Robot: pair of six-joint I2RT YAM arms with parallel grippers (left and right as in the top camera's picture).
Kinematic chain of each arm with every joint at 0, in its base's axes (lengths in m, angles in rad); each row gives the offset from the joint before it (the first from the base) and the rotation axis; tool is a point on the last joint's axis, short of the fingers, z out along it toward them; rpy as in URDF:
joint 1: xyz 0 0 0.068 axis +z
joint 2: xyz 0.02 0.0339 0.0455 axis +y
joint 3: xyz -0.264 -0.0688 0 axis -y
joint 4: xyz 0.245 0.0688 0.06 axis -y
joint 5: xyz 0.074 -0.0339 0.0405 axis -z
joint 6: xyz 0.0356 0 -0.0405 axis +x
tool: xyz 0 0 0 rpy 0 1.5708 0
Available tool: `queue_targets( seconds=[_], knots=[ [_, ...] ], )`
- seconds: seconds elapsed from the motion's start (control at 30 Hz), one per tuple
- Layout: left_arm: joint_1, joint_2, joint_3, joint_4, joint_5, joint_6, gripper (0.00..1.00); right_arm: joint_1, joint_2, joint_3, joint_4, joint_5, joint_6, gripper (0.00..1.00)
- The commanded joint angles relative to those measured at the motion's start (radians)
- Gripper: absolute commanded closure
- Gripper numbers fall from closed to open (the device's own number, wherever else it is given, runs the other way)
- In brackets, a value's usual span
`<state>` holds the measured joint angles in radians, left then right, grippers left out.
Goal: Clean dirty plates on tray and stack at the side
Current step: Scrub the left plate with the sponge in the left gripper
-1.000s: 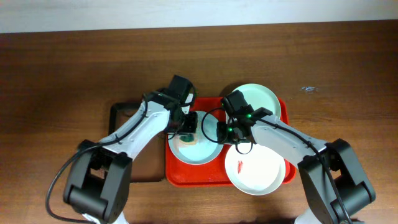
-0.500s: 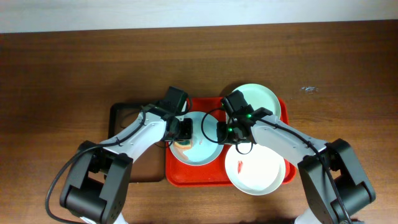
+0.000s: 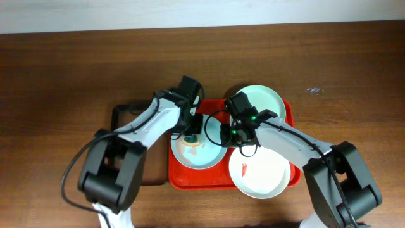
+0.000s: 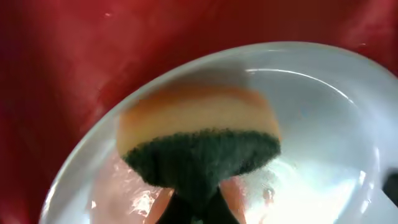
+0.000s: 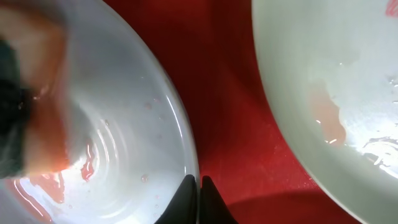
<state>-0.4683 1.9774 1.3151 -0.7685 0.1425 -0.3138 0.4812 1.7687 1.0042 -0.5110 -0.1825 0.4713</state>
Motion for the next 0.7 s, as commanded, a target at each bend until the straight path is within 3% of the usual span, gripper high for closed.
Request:
queue_targets(
  seconds=[0.0,0.07,0.1,0.17,0.27,0.43,0.57,0.67],
  knots=[
    [-0.002,0.073,-0.008,-0.003,0.166,0.016,1.00,0.004,0.005,0.010,0.003,-0.005,-0.004,0.96],
    [0.003,0.052,0.008,-0.004,0.355,0.075,1.00,0.004,0.005,0.010,0.002,-0.005,-0.004,0.96],
    [0.011,0.023,0.025,-0.018,0.377,0.080,1.00,0.004,0.005,0.010,0.002,-0.005,-0.004,0.96],
    [0.024,-0.059,0.041,-0.026,0.306,0.080,1.00,0.004,0.005,0.010,0.002,-0.005,-0.004,0.96],
    [0.017,-0.100,0.037,-0.049,0.049,0.076,1.00,0.004,0.005,0.010,0.002,-0.005,-0.004,0.96],
    [0.016,-0.026,-0.042,0.001,0.006,0.045,1.00,0.004,0.005,0.010,0.003,-0.005,-0.004,0.96],
    [0.005,0.079,-0.056,0.012,0.100,0.046,1.00,0.004,0.005,0.010,0.002,-0.005,-0.004,0.96],
    [0.030,0.003,-0.040,-0.019,0.362,0.069,1.00,0.004,0.005,0.010,0.002,-0.005,-0.004,0.96]
  ],
)
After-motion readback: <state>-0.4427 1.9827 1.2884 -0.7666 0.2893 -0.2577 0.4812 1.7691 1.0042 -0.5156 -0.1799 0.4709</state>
